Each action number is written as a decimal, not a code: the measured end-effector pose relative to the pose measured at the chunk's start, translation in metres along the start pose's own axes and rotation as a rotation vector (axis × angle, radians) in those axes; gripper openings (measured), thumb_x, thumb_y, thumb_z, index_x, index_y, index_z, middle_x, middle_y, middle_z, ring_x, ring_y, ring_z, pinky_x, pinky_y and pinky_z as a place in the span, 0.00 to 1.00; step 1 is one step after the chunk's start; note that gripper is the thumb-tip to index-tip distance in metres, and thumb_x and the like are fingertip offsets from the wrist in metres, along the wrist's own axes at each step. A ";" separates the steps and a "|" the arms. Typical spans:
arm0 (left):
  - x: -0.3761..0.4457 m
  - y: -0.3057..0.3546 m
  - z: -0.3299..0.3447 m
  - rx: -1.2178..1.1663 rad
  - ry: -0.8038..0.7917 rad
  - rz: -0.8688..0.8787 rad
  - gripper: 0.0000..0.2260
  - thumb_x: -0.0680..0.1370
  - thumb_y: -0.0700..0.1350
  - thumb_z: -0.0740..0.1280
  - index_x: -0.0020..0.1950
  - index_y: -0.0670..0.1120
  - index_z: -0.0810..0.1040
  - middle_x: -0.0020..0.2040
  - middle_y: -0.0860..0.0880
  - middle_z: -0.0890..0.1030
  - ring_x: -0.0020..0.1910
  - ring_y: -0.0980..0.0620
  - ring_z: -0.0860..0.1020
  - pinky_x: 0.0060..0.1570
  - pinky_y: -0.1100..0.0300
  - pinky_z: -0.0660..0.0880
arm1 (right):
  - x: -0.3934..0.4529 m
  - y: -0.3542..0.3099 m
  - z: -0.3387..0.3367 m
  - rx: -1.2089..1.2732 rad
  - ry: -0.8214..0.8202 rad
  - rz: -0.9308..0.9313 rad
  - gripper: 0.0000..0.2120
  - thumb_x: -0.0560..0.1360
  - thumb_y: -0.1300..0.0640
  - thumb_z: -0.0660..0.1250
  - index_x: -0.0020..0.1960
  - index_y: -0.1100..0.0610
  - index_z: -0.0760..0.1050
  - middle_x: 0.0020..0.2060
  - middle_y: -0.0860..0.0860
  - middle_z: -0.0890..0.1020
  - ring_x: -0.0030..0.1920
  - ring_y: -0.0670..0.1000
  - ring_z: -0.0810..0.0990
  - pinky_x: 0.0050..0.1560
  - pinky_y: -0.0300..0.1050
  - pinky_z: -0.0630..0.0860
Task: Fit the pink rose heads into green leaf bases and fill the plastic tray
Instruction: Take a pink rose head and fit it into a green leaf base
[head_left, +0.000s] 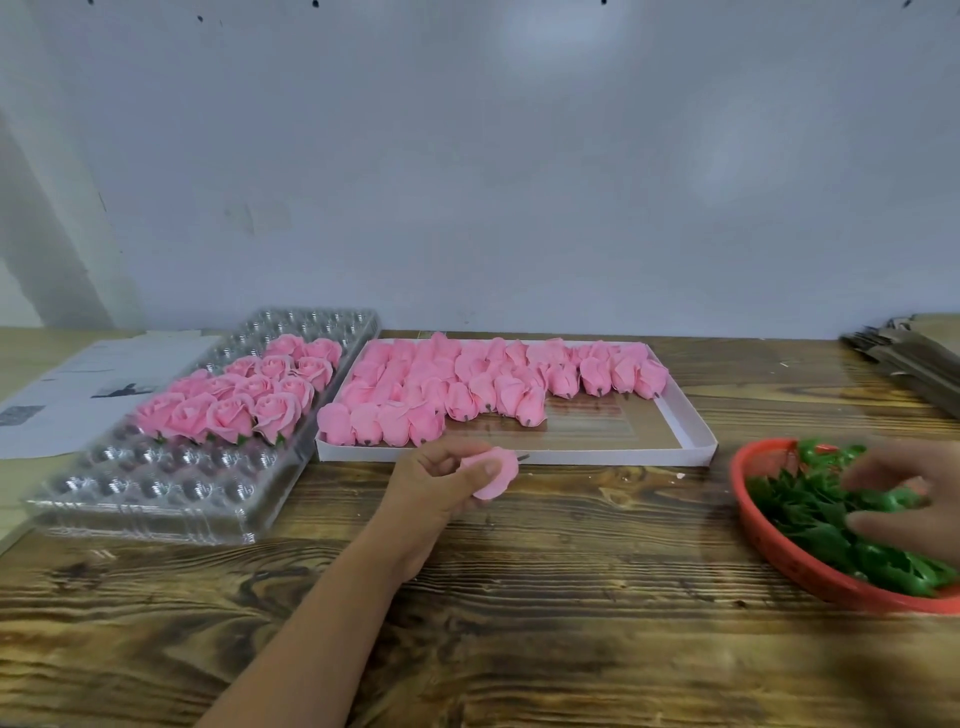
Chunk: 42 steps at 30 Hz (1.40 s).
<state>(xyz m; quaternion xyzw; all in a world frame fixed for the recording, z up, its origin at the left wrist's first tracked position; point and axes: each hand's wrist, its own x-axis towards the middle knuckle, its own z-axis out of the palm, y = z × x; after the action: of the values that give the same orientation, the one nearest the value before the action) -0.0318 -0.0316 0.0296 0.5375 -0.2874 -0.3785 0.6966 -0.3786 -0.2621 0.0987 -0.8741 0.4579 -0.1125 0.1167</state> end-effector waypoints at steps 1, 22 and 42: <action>0.000 -0.001 0.000 0.001 0.000 0.001 0.14 0.63 0.51 0.79 0.47 0.51 0.89 0.52 0.44 0.87 0.49 0.51 0.85 0.43 0.61 0.82 | 0.000 0.006 0.001 -0.017 -0.048 0.030 0.17 0.54 0.48 0.81 0.33 0.31 0.77 0.34 0.42 0.83 0.42 0.50 0.83 0.47 0.57 0.80; 0.001 -0.005 -0.003 0.054 -0.006 0.006 0.16 0.64 0.52 0.80 0.49 0.48 0.88 0.55 0.42 0.86 0.52 0.48 0.84 0.46 0.56 0.82 | 0.025 -0.019 0.024 -0.236 -0.308 0.089 0.04 0.74 0.35 0.66 0.43 0.31 0.71 0.39 0.39 0.76 0.42 0.39 0.76 0.37 0.33 0.70; 0.002 -0.006 -0.004 0.050 -0.007 -0.001 0.14 0.65 0.52 0.79 0.49 0.50 0.88 0.54 0.44 0.87 0.51 0.49 0.85 0.46 0.58 0.82 | 0.039 -0.006 0.023 -0.296 -0.200 0.123 0.03 0.63 0.42 0.72 0.33 0.40 0.80 0.29 0.45 0.82 0.27 0.42 0.81 0.27 0.36 0.77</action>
<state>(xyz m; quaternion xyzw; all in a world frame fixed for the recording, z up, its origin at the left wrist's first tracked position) -0.0291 -0.0320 0.0232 0.5537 -0.2989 -0.3735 0.6815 -0.3453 -0.2893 0.0817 -0.8590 0.5079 0.0510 0.0386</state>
